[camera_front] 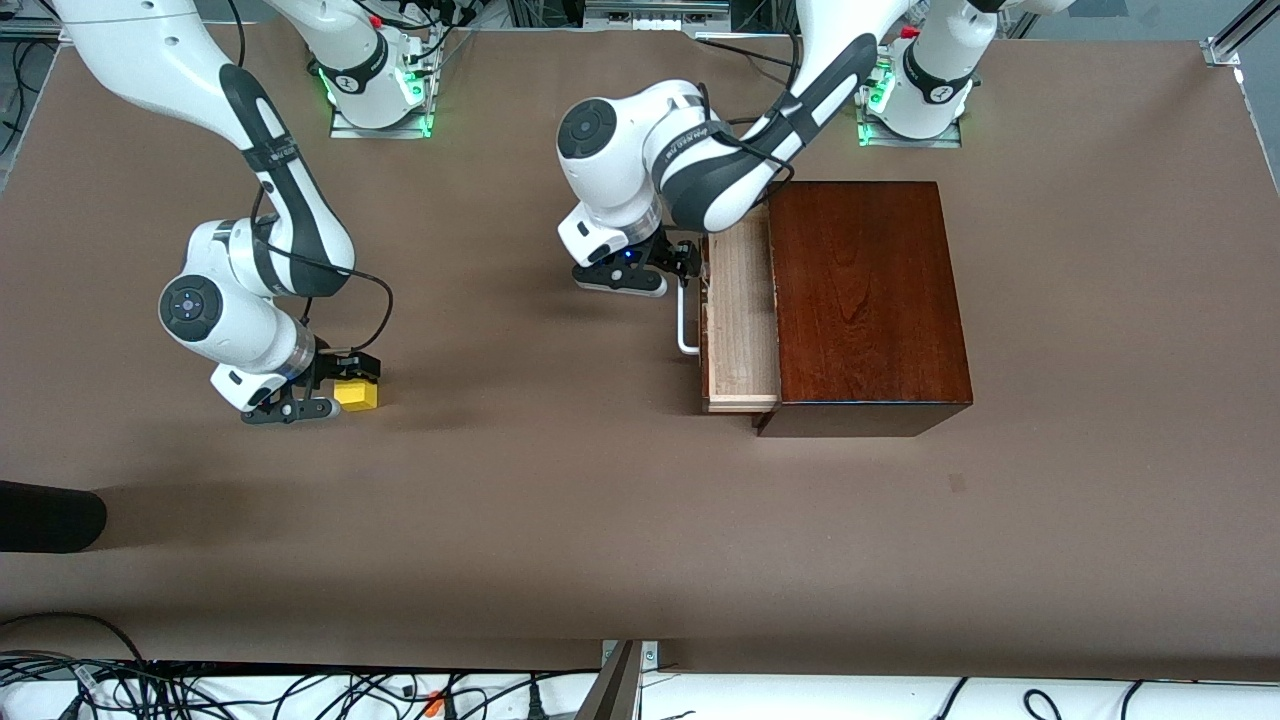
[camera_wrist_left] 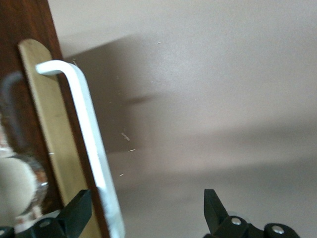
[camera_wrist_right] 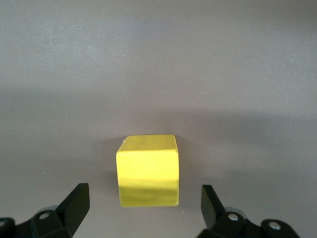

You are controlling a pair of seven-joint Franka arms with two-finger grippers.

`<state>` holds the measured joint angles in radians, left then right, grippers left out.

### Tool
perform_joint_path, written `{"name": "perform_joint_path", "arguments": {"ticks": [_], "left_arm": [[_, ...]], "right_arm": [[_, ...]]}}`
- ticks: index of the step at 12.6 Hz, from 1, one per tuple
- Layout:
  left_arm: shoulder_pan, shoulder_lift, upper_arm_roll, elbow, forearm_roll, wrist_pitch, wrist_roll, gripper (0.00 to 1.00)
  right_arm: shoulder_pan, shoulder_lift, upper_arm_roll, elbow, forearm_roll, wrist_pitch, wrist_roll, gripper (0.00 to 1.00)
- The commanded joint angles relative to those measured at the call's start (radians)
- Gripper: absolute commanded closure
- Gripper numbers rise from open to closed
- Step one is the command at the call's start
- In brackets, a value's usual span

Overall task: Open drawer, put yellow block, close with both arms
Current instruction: 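Pull the drawer wider with the left gripper while the right gripper grasps the cube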

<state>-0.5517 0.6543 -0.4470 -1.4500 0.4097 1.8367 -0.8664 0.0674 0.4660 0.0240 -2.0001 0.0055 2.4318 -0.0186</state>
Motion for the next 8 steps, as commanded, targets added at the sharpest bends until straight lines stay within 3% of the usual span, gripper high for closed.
{"name": "perform_joint_path", "arguments": {"ticks": [1, 3, 8], "left_arm": [[-0.001, 0.012, -0.002, 0.118, 0.020, -0.114, 0.084, 0.00], [0.035, -0.016, -0.005, 0.195, 0.002, -0.200, 0.157, 0.00], [0.264, -0.154, -0.015, 0.243, -0.124, -0.324, 0.276, 0.00]], "right_arm": [[-0.008, 0.022, 0.001, -0.005, 0.004, 0.045, -0.018, 0.00], [-0.009, 0.040, -0.001, -0.006, 0.004, 0.065, -0.018, 0.02], [-0.011, 0.040, -0.001, -0.003, 0.004, 0.061, -0.020, 0.43]]}}
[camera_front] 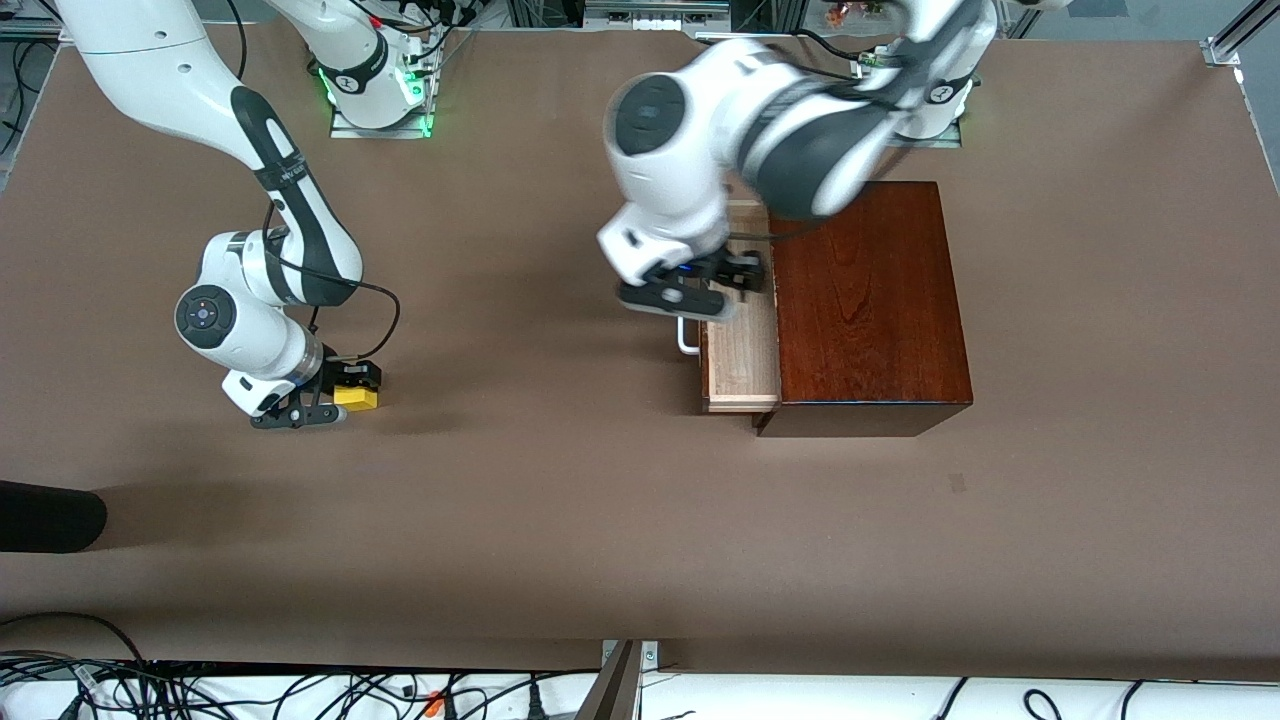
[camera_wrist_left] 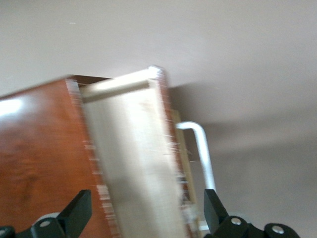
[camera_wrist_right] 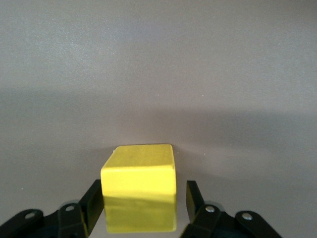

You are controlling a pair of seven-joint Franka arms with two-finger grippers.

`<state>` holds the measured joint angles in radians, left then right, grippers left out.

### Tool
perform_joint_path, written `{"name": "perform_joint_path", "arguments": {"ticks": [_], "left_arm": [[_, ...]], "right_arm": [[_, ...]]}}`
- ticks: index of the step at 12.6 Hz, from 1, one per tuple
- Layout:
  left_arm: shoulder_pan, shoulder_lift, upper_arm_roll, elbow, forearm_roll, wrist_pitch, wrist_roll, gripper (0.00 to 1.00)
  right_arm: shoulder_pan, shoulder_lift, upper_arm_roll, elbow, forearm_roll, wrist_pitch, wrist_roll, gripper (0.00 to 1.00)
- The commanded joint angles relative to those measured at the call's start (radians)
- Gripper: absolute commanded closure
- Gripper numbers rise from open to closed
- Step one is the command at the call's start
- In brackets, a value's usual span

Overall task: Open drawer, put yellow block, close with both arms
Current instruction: 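Carry the yellow cube with the right gripper over the open drawer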

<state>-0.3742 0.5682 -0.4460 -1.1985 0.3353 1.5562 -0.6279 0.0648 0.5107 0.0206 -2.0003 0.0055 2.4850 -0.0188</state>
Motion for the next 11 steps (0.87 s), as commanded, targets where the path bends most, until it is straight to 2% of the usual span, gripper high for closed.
{"name": "perform_joint_path", "arguments": {"ticks": [1, 2, 4, 5, 7, 9, 11], "left_arm": [[0.124, -0.095, -0.016, -0.009, -0.061, -0.060, 0.039, 0.00], [0.170, -0.114, -0.017, -0.009, -0.079, -0.077, 0.043, 0.00], [0.259, -0.154, -0.013, -0.009, -0.120, -0.119, 0.066, 0.00], [0.290, -0.212, 0.007, -0.036, -0.172, -0.116, 0.173, 0.00], [0.278, -0.301, 0.181, -0.113, -0.223, -0.094, 0.356, 0.00], [0.241, -0.396, 0.361, -0.211, -0.309, -0.056, 0.514, 0.00], [0.222, -0.491, 0.472, -0.320, -0.332, 0.005, 0.633, 0.00]], "right_arm": [[-0.008, -0.009, 0.004, 0.000, 0.004, 0.005, -0.020, 0.50], [-0.008, -0.018, 0.004, 0.008, 0.004, 0.003, -0.021, 0.54], [-0.005, -0.063, 0.012, 0.014, 0.001, -0.058, -0.021, 0.54], [0.001, -0.093, 0.025, 0.024, 0.001, -0.095, -0.024, 0.54], [0.003, -0.150, 0.099, 0.050, -0.002, -0.193, -0.018, 0.54], [0.003, -0.188, 0.197, 0.136, -0.001, -0.335, -0.007, 0.54], [0.009, -0.187, 0.286, 0.266, -0.002, -0.460, 0.042, 0.53]]}}
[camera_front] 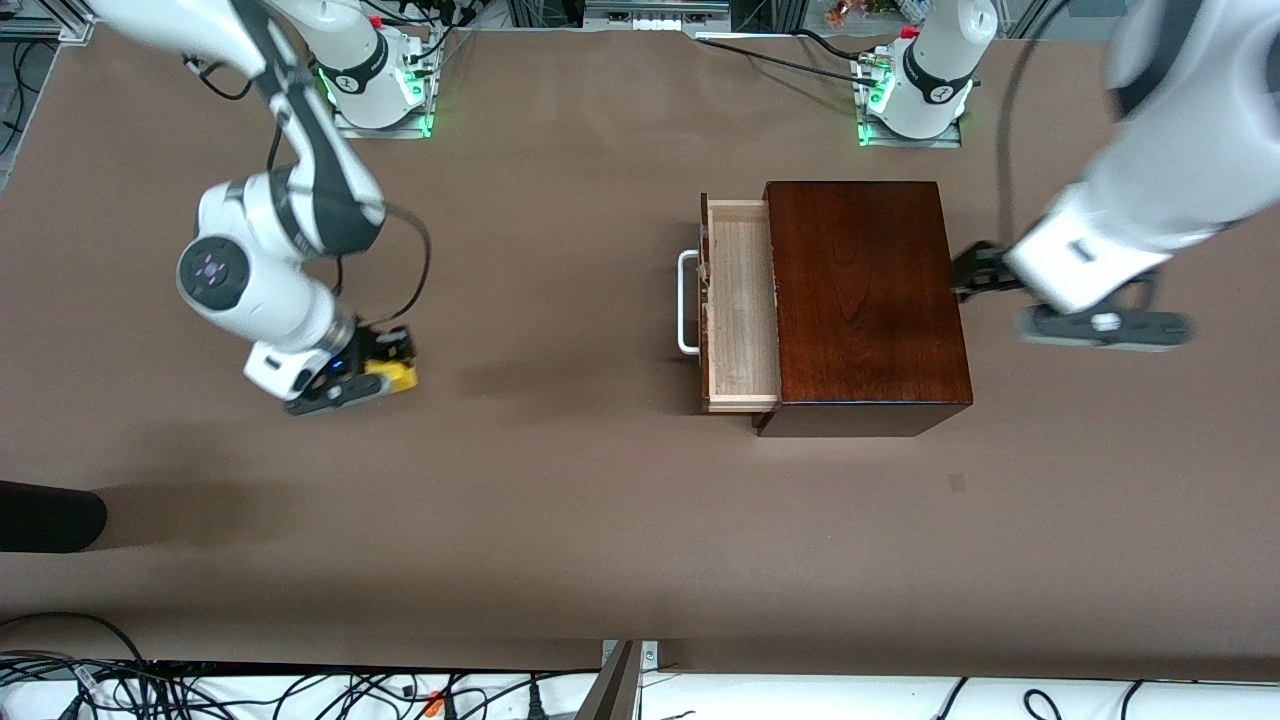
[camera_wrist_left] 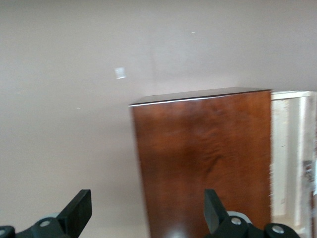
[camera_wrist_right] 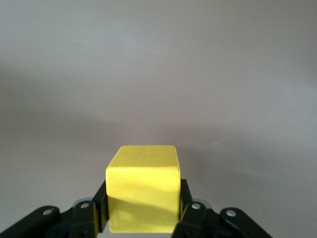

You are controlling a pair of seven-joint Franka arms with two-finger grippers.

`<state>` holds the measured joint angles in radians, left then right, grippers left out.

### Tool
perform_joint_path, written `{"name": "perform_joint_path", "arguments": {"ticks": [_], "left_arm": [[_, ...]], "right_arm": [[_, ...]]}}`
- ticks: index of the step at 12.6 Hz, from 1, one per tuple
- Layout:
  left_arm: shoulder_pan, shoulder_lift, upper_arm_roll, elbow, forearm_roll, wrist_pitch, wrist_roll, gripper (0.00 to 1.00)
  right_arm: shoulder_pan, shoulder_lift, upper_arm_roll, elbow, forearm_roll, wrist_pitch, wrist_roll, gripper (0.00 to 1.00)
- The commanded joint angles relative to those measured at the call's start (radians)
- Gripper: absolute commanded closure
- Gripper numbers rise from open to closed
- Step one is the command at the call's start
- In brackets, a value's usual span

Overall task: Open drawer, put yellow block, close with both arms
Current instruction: 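Carry the yellow cube with the right gripper over the open drawer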

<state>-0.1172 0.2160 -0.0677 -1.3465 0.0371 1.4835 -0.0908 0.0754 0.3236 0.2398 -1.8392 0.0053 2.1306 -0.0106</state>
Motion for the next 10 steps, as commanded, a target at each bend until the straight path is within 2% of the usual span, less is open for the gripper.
{"name": "perform_joint_path", "arguments": {"ticks": [1, 4, 5, 7, 10], "left_arm": [[-0.029, -0.174, 0.127, -0.212, -0.051, 0.102, 0.141, 0.00], [0.031, -0.233, 0.134, -0.243, -0.059, 0.100, 0.168, 0.00], [0.031, -0.236, 0.135, -0.235, -0.057, 0.075, 0.166, 0.00], [0.031, -0.196, 0.134, -0.154, -0.055, 0.006, 0.161, 0.00], [0.031, -0.195, 0.132, -0.143, -0.057, -0.038, 0.128, 0.00]], "right_arm": [[0.029, 0.002, 0.096, 0.162, -0.002, -0.150, 0.067, 0.53], [0.222, 0.021, 0.098, 0.254, -0.025, -0.170, 0.161, 0.53], [0.292, 0.043, 0.098, 0.283, -0.059, -0.170, 0.196, 0.53], [0.421, 0.095, 0.098, 0.352, -0.157, -0.170, 0.260, 0.53], [0.579, 0.181, 0.096, 0.471, -0.246, -0.172, 0.259, 0.53]]}}
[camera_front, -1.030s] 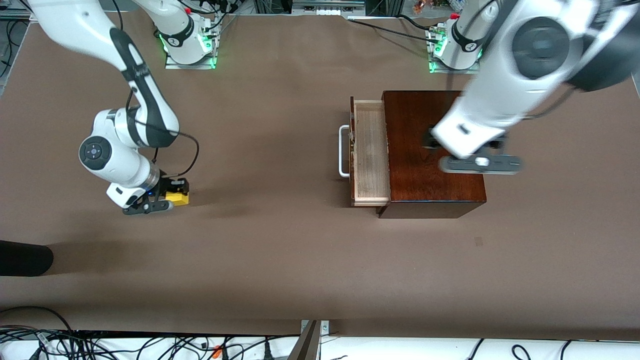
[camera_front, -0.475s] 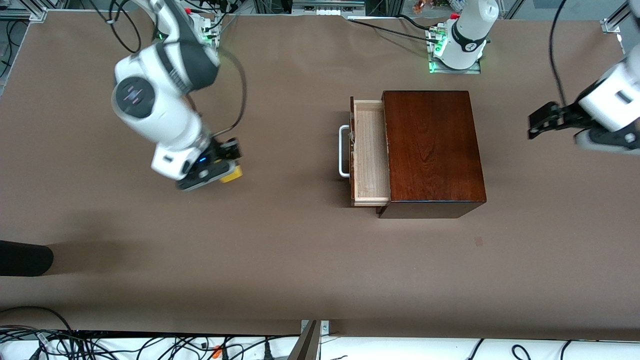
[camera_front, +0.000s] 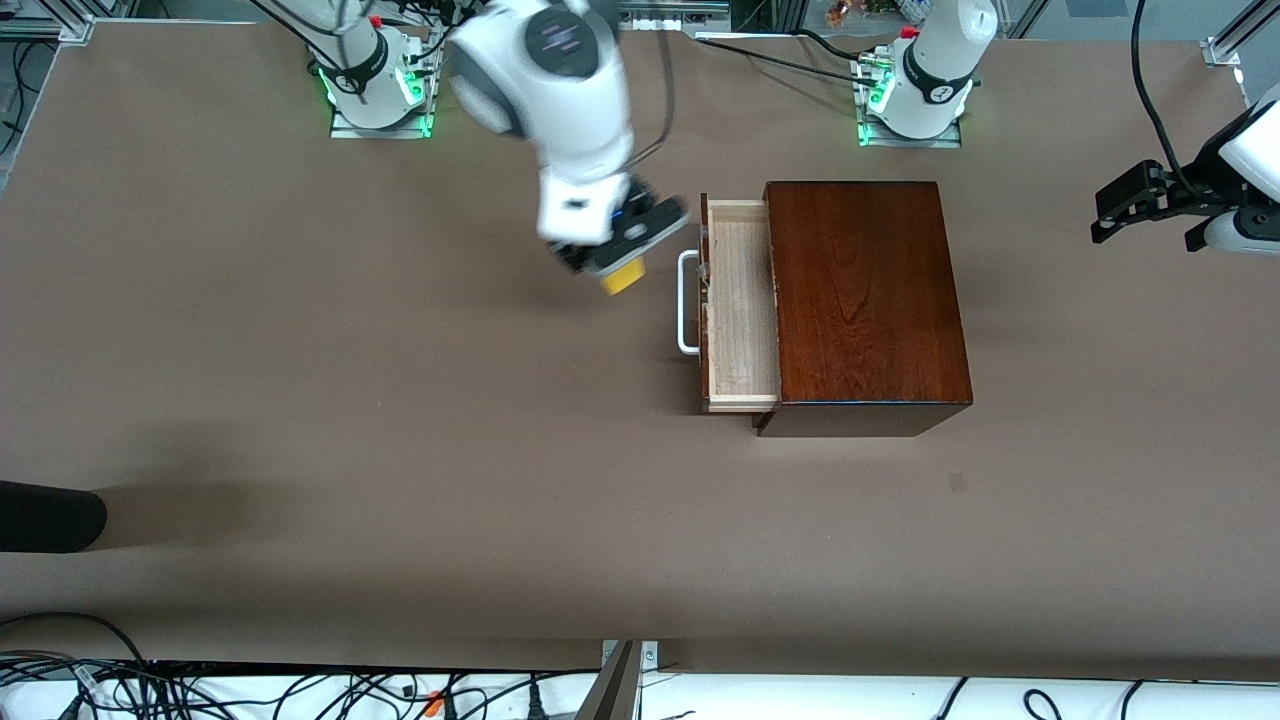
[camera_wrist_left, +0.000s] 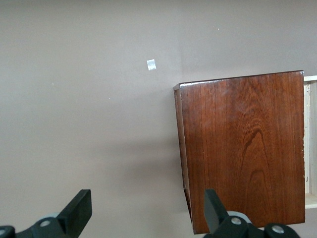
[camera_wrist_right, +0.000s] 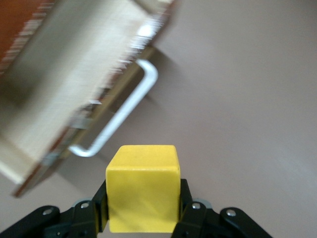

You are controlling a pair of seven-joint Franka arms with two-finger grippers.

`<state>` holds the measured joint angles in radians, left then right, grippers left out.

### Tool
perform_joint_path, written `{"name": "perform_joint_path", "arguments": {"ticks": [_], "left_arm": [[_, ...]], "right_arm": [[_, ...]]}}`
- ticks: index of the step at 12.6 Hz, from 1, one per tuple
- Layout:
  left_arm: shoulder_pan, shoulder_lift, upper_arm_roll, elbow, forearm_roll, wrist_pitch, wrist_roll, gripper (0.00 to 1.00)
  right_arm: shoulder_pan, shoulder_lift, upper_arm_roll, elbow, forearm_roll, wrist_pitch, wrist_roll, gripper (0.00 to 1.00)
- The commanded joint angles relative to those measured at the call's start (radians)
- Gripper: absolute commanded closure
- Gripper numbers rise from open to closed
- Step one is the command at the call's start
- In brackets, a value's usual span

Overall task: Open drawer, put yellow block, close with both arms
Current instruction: 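Carry the yellow cube with the right gripper over the open drawer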

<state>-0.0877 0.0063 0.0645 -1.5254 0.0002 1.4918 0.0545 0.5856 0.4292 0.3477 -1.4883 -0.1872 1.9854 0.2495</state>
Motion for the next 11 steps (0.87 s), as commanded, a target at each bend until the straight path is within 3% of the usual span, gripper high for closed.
{"name": "perform_joint_path", "arguments": {"ticks": [1, 3, 7, 11], "left_arm": [[0.002, 0.015, 0.000, 0.039, -0.022, -0.051, -0.040, 0.00], [0.000, 0.015, -0.009, 0.042, -0.022, -0.050, -0.048, 0.00], [-0.010, 0.024, -0.012, 0.076, -0.025, -0.053, -0.047, 0.00], [-0.015, 0.034, -0.012, 0.080, -0.025, -0.047, -0.048, 0.00]], "right_arm": [[0.116, 0.104, -0.012, 0.153, -0.092, -0.026, -0.010, 0.53], [0.184, 0.170, -0.012, 0.221, -0.174, -0.043, -0.033, 0.53], [0.229, 0.290, -0.013, 0.362, -0.228, -0.048, -0.171, 0.53], [0.237, 0.335, -0.015, 0.382, -0.279, -0.026, -0.240, 0.53]]}}
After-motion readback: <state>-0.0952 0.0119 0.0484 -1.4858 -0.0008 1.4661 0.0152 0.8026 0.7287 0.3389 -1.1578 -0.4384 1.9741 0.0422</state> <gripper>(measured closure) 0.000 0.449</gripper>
